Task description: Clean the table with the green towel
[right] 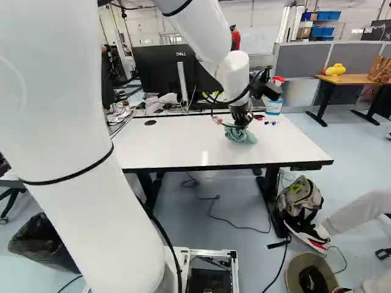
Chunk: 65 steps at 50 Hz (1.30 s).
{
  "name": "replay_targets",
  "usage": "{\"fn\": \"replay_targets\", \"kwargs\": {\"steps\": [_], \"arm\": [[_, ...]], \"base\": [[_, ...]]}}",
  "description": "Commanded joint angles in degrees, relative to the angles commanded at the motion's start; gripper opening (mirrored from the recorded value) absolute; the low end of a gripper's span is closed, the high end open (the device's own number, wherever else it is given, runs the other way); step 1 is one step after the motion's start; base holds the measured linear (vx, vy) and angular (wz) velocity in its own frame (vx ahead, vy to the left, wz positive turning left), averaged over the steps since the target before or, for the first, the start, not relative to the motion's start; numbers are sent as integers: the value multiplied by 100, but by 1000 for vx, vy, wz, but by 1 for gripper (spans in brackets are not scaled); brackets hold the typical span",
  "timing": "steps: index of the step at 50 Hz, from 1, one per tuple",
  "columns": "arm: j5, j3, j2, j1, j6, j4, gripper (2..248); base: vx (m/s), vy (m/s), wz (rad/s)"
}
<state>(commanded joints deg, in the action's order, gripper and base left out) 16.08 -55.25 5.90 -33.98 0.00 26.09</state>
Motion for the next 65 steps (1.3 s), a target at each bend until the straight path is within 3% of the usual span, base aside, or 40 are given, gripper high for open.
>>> {"fn": "replay_targets", "kwargs": {"steps": [30, 44, 52, 65], "arm": [[-1052, -363, 332, 237, 0, -103, 37], [-1541, -488, 445, 468, 0, -290, 37], [-1682, -556, 506, 613, 0, -526, 37], [-1804, -639, 579, 846, 0, -1247, 37]], "base": [[0, 0, 0], [0, 0, 0], [0, 0, 0], [0, 0, 0]]}}
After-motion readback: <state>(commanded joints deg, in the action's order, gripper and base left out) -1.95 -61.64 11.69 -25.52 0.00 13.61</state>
